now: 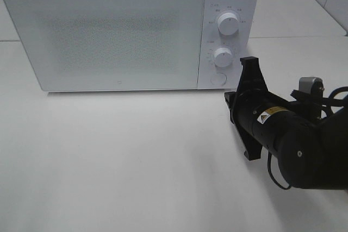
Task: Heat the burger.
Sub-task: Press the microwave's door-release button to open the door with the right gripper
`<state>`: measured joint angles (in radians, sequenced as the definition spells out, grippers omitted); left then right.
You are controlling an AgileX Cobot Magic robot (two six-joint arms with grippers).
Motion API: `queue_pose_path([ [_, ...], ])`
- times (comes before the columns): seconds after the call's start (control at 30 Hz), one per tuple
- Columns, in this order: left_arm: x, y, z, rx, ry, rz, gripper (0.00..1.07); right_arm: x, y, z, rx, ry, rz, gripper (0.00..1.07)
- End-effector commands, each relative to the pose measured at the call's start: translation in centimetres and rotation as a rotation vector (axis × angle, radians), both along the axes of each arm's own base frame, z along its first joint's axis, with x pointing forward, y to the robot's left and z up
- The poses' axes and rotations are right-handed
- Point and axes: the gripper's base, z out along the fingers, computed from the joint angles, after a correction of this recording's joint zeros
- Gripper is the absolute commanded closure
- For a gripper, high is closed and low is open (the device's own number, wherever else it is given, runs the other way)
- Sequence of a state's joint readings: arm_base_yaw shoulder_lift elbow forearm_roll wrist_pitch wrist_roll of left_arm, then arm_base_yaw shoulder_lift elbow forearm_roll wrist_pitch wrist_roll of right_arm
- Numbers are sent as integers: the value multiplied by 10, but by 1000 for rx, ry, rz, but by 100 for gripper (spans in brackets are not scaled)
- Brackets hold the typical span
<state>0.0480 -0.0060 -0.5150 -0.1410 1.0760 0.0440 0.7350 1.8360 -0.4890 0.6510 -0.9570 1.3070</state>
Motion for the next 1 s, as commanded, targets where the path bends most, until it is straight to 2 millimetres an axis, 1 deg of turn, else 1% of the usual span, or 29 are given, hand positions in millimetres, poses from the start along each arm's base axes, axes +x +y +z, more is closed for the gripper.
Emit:
queue_pose_path([
  [0.03, -2, -1, 0, -5, -25, -2, 9, 16, 1, -2, 10, -3, 1, 107],
  [0.07, -2, -1, 0, -5, -25, -2, 9, 22, 0, -5, 17, 13, 2, 107],
  [0.1, -2, -1, 0, -5, -25, -2, 9, 22, 0, -5, 17, 13, 2, 107],
  [0.17, -2, -1, 0, -5, -25, -2, 9, 29, 0, -8, 28, 26, 6, 107],
  [0.27, -2, -1, 0, -5, -25, -2, 9, 31, 0, -8, 33, 23, 3, 107],
  [0.33, -2, -1, 0, -5, -25, -2, 9, 42, -3, -10, 38, 22, -19, 107],
  [0.4, -2, -1, 0, -5, -25, -2, 9, 45, -4, -11, 35, 21, -18, 107],
  [0.43, -2, -1, 0, -5, -25, -2, 9, 51, -4, -14, 34, 27, -17, 107],
  [0.47, -2, -1, 0, -5, -25, -2, 9, 51, -4, -14, 34, 27, -17, 107],
  [0.5, -2, -1, 0, -5, -25, -2, 9, 57, -3, -17, 37, 33, -18, 107],
  [0.53, -2, -1, 0, -5, -25, -2, 9, 57, -3, -17, 37, 33, -18, 107],
  [0.6, -2, -1, 0, -5, -25, -2, 9, 65, -4, -19, 37, 34, -21, 107],
  [0.63, -2, -1, 0, -5, -25, -2, 9, 65, -4, -19, 37, 34, -21, 107],
  [0.67, -2, -1, 0, -5, -25, -2, 9, 71, -5, -20, 38, 42, -28, 107],
  [0.73, -2, -1, 0, -5, -25, -2, 9, 74, -6, -21, 37, 42, -30, 107],
  [0.77, -2, -1, 0, -5, -25, -2, 9, 79, -5, -22, 38, 38, -30, 107],
  [1.0, -2, -1, 0, -5, -25, -2, 9, 87, 1, -33, 48, 59, -30, 107],
])
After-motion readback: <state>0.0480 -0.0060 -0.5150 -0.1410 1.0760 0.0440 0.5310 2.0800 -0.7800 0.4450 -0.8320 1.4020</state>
